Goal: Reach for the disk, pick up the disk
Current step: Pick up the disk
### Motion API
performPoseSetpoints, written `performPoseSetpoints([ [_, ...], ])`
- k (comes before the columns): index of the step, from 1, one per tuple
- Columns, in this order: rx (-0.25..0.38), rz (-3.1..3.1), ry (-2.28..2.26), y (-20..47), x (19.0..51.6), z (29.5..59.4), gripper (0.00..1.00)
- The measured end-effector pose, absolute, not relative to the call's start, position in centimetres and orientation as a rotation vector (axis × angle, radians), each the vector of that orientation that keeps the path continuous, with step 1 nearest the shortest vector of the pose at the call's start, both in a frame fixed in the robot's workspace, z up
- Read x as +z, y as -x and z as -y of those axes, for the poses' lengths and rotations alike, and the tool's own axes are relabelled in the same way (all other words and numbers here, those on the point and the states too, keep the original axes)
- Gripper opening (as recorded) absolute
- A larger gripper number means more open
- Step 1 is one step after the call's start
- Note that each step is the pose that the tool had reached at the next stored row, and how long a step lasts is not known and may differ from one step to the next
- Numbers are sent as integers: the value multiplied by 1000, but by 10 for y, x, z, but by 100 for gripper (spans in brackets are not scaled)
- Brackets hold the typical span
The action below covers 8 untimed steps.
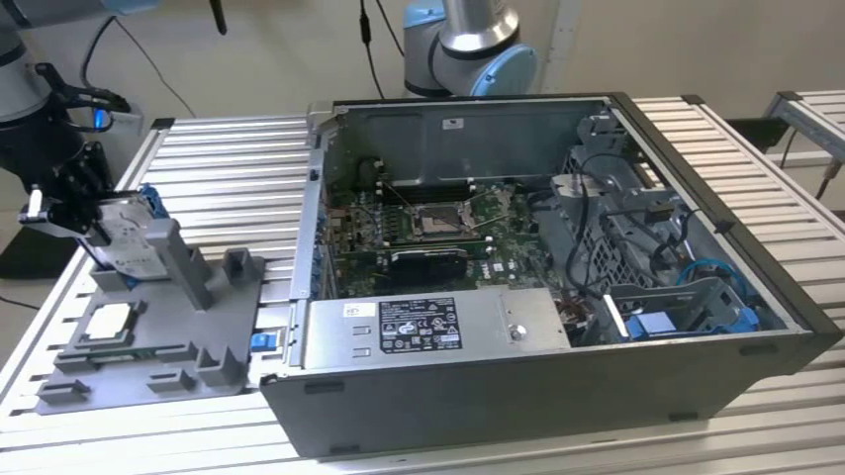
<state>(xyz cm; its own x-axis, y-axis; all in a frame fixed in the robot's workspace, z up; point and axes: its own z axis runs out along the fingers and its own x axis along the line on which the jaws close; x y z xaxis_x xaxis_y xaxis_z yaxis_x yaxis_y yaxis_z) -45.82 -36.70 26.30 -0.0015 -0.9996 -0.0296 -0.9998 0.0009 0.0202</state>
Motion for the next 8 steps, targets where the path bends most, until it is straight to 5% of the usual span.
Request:
performPoseSetpoints([
  [8, 56, -2217, 2215, 458, 264, 367, 0],
])
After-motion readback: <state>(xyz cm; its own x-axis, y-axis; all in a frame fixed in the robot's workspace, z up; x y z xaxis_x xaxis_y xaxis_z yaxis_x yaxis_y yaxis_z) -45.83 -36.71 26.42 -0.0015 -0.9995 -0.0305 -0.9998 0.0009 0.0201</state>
